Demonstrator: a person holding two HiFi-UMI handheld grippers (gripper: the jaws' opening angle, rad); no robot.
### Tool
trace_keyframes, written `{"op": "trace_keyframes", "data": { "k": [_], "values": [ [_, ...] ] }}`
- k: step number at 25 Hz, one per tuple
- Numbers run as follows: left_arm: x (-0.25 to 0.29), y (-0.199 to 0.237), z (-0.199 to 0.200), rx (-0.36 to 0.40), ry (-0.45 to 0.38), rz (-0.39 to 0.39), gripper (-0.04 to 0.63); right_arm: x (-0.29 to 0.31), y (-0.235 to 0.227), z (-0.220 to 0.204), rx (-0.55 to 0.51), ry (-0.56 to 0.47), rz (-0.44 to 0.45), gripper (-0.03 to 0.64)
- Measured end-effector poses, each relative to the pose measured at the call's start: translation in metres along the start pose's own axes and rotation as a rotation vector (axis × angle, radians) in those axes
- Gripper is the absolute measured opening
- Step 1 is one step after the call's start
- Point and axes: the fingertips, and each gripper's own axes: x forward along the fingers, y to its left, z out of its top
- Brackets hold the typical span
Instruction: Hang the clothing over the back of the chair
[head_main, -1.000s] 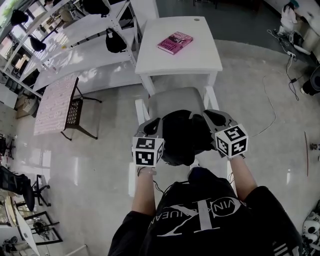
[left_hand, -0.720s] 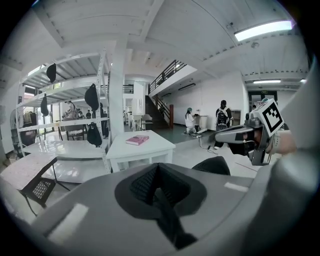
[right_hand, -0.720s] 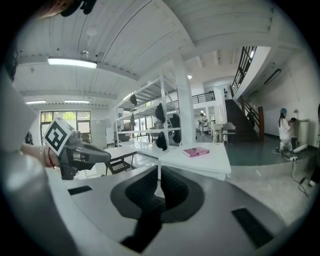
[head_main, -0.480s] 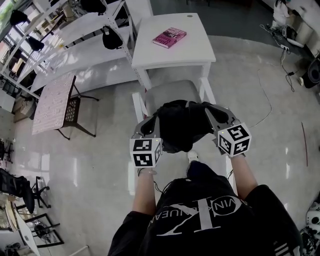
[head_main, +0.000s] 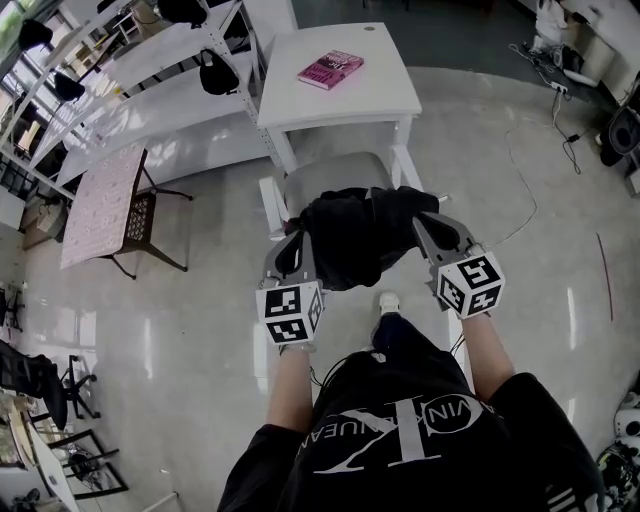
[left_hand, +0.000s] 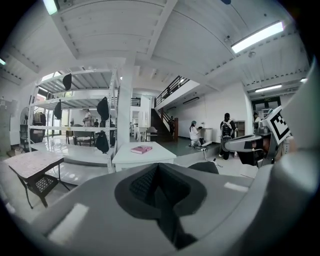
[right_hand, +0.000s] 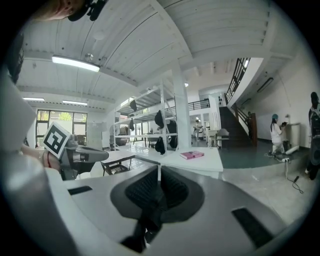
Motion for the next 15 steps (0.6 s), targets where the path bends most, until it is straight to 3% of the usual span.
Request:
{"op": "trace_keyframes", "data": {
  "k": [15],
  "values": [
    [-0.027, 0.009, 0.015, -0.013, -0.113, 0.084, 0.012, -0.006, 0.003, 0.013, -0.001, -0.084, 0.018, 0.029]
  ]
}}
